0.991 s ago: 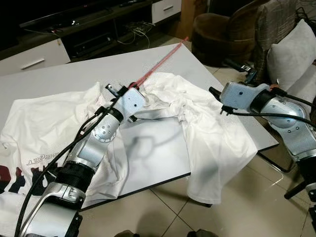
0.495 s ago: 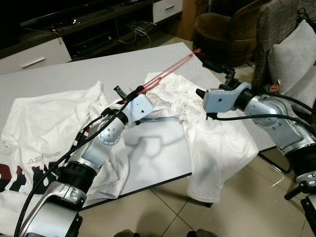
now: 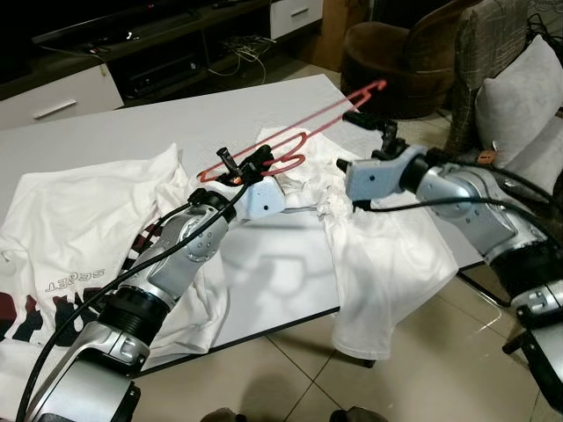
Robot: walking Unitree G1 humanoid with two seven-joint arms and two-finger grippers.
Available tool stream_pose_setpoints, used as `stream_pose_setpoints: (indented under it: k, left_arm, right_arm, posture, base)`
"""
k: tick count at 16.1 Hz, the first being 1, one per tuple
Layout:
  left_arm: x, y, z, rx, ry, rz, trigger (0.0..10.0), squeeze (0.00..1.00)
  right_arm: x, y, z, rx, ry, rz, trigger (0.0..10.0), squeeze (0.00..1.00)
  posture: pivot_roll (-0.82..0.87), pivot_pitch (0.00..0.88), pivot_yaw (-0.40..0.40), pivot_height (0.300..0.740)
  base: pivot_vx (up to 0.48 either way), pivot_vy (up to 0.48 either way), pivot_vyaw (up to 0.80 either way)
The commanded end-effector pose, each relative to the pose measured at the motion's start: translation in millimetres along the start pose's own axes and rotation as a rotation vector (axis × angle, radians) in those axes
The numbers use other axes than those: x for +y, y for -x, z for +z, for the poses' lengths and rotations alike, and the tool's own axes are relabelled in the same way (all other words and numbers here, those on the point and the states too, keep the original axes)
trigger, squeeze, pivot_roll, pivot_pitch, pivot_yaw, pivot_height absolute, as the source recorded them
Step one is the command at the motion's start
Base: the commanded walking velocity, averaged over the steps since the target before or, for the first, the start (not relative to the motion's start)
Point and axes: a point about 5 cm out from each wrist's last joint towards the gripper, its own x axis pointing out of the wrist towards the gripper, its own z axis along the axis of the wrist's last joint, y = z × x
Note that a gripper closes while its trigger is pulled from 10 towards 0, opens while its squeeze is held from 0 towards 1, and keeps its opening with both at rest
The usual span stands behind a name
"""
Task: Hang hanger
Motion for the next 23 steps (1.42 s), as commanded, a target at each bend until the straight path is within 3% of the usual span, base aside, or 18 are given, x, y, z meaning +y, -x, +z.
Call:
stream_pose_setpoints:
  k: [1, 5, 13, 14, 15, 16, 18, 20, 23]
  left_arm:
    - [9.5, -4.9, 13.1, -0.074, -0.039, 0.031, 10.0, 0.0]
    - [10.0, -4.3, 11.2, -0.072, -0.052, 0.034, 10.0, 0.0]
    - [20.0, -3.4, 8.9, -0.059, -0.024, 0.102, 10.0, 0.0]
    - [20.0, -3.3, 8.8, -0.059, -0.023, 0.104, 10.0, 0.0]
    - [19.5, -3.3, 9.2, -0.06, -0.022, 0.106, 10.0, 0.0]
    - [18.6, -3.3, 9.7, -0.061, -0.021, 0.107, 10.0, 0.0]
    - [14.9, -2.3, 10.7, -0.061, -0.014, 0.104, 10.0, 0.0]
    - [12.8, -1.5, 11.1, -0.061, -0.01, 0.101, 10.0, 0.0]
    - [11.1, -0.6, 11.7, -0.061, -0.008, 0.095, 10.0, 0.0]
  right_arm:
    - [-2.0, -5.2, 2.4, -0.008, 0.024, 0.003, 10.0, 0.0]
    - [-14.3, -10.8, -0.2, 0.017, 0.028, -0.074, 10.0, 0.0]
    - [-9.2, -15.2, 6.9, -0.046, 0.077, -0.057, 10.0, 0.0]
    - [-9.4, -15.9, 7.9, -0.052, 0.082, -0.055, 6.1, 0.0]
    - [-10.3, -16.3, 9.0, -0.061, 0.088, -0.058, 3.6, 0.0]
    - [-11.6, -16.2, 9.4, -0.066, 0.091, -0.067, 2.8, 0.0]
    - [-16.1, -15.8, 11.5, -0.086, 0.094, -0.095, 2.5, 0.0]
    - [-16.8, -15.4, 11.8, -0.092, 0.097, -0.101, 0.2, 0.0]
    - [-16.1, -15.3, 12.5, -0.098, 0.1, -0.106, 0.0, 0.0]
  posture:
    - [-0.05, 0.0, 0.037, 0.736]
    - [-0.05, 0.0, 0.041, 0.736]
    - [-0.05, 0.0, 0.034, 0.736]
    - [-0.05, 0.0, 0.034, 0.736]
    - [-0.05, 0.0, 0.03, 0.736]
    - [-0.05, 0.0, 0.026, 0.736]
    - [-0.05, 0.0, 0.019, 0.736]
    - [-0.05, 0.0, 0.018, 0.736]
    - [-0.04, 0.0, 0.017, 0.736]
  base:
    - [0.0, 0.0, 0.0]
    - [0.0, 0.0, 0.0]
    - [0.0, 0.0, 0.0]
    - [0.0, 0.0, 0.0]
    - [0.0, 0.0, 0.0]
    - [0.0, 0.0, 0.0]
    - [0.0, 0.0, 0.0]
    - [0.0, 0.0, 0.0]
    - [0.0, 0.0, 0.0]
